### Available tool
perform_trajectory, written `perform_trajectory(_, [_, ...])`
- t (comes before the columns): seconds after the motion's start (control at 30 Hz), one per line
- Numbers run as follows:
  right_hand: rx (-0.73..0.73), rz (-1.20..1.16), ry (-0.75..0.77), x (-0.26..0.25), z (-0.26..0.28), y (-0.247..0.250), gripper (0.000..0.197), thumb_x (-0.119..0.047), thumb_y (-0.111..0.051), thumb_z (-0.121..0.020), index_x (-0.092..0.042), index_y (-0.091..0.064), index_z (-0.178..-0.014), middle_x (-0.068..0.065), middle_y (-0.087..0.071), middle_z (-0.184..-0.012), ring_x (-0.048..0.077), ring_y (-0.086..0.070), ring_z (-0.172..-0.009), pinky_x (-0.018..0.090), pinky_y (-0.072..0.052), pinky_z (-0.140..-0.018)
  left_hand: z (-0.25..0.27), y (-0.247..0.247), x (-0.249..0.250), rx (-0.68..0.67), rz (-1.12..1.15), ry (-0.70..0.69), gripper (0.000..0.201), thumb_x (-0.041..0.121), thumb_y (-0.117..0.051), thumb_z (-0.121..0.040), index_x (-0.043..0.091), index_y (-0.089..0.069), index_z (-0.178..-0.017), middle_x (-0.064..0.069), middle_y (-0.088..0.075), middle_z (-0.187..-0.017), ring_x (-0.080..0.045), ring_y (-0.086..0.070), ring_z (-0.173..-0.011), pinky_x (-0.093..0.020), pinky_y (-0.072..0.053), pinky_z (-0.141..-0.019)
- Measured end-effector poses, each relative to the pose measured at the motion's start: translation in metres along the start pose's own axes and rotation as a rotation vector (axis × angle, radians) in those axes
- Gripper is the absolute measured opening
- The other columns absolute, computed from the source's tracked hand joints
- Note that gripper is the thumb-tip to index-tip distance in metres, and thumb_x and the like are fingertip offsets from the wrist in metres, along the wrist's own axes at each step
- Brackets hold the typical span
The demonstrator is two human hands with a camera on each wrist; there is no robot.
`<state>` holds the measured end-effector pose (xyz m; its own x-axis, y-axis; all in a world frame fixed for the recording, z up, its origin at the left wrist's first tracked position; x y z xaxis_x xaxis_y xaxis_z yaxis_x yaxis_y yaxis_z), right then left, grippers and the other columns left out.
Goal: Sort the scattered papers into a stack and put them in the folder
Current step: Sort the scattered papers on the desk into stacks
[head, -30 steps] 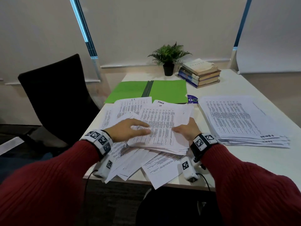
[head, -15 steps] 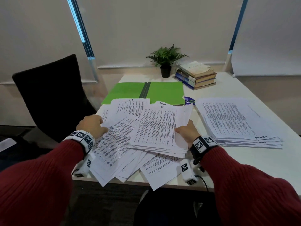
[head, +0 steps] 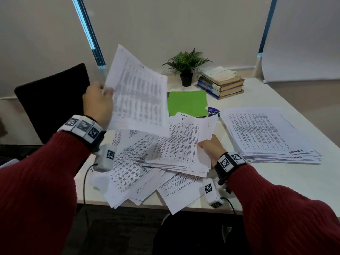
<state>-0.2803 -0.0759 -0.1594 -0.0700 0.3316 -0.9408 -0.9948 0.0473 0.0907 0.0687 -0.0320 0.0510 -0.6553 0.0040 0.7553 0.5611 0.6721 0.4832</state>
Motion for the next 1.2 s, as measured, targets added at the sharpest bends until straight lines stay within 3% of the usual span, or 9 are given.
perform_trajectory(0.17, [-0.002,-0.077,-0.001,-0.005,0.003,0.002,0.064,-0.029,-0.062,-0.096,-0.006,-0.043,-0.152,0.019,-0.049,-0.156,0.038,-0.051,-0.139,0.046,-0.042,-0.114,0.030,-0.101,-0.039,-0.262,0.003,0.100,0.038,0.044,-0.062,-0.087,0.009,-0.068,-0.103,-0.022,-0.073,-0.096,-0.040,-0.072,-0.087,-0.052,-0.060,-0.077])
perform_trajectory(0.3, [-0.019,-0.197,-0.056,-0.003,-0.005,0.004,0.087,-0.065,-0.044,-0.102,-0.010,-0.022,-0.166,0.011,-0.032,-0.169,0.033,-0.033,-0.155,0.046,-0.029,-0.124,0.074,-0.153,-0.043,-0.442,-0.123,0.148,0.026,0.033,-0.056,-0.105,0.013,-0.063,-0.119,-0.015,-0.072,-0.108,-0.035,-0.070,-0.086,-0.055,-0.061,-0.085])
perform_trajectory(0.47, [-0.079,0.044,0.036,-0.004,-0.010,0.011,0.066,-0.001,-0.078,-0.081,0.003,-0.048,-0.140,0.020,-0.065,-0.134,0.038,-0.066,-0.117,0.036,-0.055,-0.083,0.079,-0.171,-0.046,-0.649,-0.267,0.093,0.040,0.046,-0.058,-0.104,0.015,-0.067,-0.128,-0.008,-0.068,-0.133,-0.030,-0.065,-0.115,-0.040,-0.051,-0.097])
perform_trajectory(0.57, [-0.039,0.077,0.121,-0.026,-0.008,0.038,0.075,0.002,-0.076,-0.078,-0.008,-0.043,-0.145,0.015,-0.063,-0.135,0.037,-0.064,-0.119,0.050,-0.059,-0.094,0.067,-0.148,-0.056,-0.698,-0.360,0.073,0.047,0.063,-0.067,-0.092,0.024,-0.065,-0.118,-0.005,-0.066,-0.134,-0.028,-0.064,-0.113,-0.039,-0.051,-0.094])
perform_trajectory(0.67, [0.030,0.013,0.136,-0.049,-0.006,0.085,0.072,0.009,-0.072,-0.086,-0.016,-0.042,-0.147,0.017,-0.064,-0.130,0.041,-0.067,-0.114,0.059,-0.058,-0.096,0.055,-0.119,-0.082,-0.785,-0.577,0.114,0.096,0.076,-0.080,-0.067,0.018,-0.056,-0.138,-0.009,-0.056,-0.149,-0.030,-0.057,-0.131,-0.041,-0.046,-0.108])
perform_trajectory(0.8, [0.080,0.079,0.153,-0.070,-0.015,0.150,0.066,0.012,-0.068,-0.088,-0.007,-0.047,-0.147,0.018,-0.064,-0.132,0.039,-0.065,-0.115,0.042,-0.056,-0.088,0.046,-0.101,-0.116,-0.849,-0.699,0.194,0.176,0.101,-0.067,-0.011,0.013,-0.033,-0.159,-0.011,-0.042,-0.163,-0.033,-0.048,-0.143,-0.045,-0.039,-0.119])
perform_trajectory(1.03, [0.172,0.483,0.056,-0.073,-0.039,0.212,0.053,0.003,-0.070,-0.072,0.007,-0.059,-0.124,0.024,-0.066,-0.105,0.045,-0.066,-0.107,0.033,-0.051,-0.070,0.041,-0.106,-0.120,-0.769,-0.676,0.185,0.109,0.064,-0.093,-0.059,0.007,-0.052,-0.142,-0.012,-0.058,-0.144,-0.031,-0.058,-0.128,-0.037,-0.046,-0.104])
perform_trajectory(1.13, [0.209,0.591,0.042,-0.072,-0.041,0.225,0.064,0.017,-0.060,-0.083,0.003,-0.051,-0.145,0.029,-0.065,-0.124,0.037,-0.062,-0.094,0.031,-0.048,-0.072,0.036,-0.105,-0.109,-0.732,-0.716,0.069,0.060,0.047,-0.093,-0.072,0.008,-0.067,-0.110,-0.012,-0.069,-0.121,-0.030,-0.064,-0.107,-0.033,-0.049,-0.087])
perform_trajectory(1.2, [0.238,0.646,0.037,-0.071,-0.044,0.233,0.070,0.019,-0.055,-0.086,0.000,-0.043,-0.152,0.022,-0.064,-0.105,0.031,-0.059,-0.075,0.029,-0.046,-0.063,0.032,-0.101,-0.102,-0.691,-0.701,0.025,0.037,0.032,-0.089,-0.080,0.009,-0.070,-0.103,-0.015,-0.071,-0.116,-0.030,-0.064,-0.102,-0.031,-0.046,-0.082])
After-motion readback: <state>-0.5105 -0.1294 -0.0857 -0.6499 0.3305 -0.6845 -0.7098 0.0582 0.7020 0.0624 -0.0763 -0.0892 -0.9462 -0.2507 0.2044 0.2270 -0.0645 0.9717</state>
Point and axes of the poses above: each hand's wrist, its own z-axis away from the middle knuckle, its own y-axis out of the back of the hand, x = y × z, the point moved 5 cm from there along -z, towards the middle knuckle
